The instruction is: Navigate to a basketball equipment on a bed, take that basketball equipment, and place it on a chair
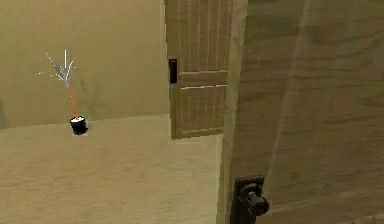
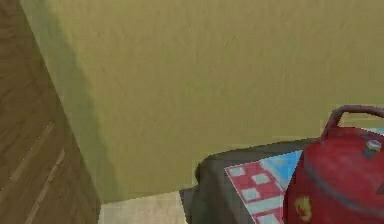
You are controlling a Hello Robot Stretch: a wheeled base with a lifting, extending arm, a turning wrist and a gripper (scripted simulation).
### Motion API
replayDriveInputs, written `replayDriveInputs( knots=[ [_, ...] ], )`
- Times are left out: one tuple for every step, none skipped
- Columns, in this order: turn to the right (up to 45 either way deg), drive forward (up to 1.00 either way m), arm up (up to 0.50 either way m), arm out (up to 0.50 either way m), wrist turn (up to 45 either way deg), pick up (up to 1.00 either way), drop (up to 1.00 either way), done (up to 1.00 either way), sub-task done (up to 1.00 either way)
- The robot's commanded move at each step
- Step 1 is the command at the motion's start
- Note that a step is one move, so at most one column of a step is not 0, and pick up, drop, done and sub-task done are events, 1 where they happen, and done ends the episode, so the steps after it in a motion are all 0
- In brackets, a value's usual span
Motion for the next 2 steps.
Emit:
replayDriveInputs(
  knots=[
    [-45.0,0.0,0.0,0.0,0.0,0.0,0.0,0.0,0.0],
    [-27.0,0.0,0.0,0.0,0.0,0.0,0.0,0.0,0.0]
  ],
)
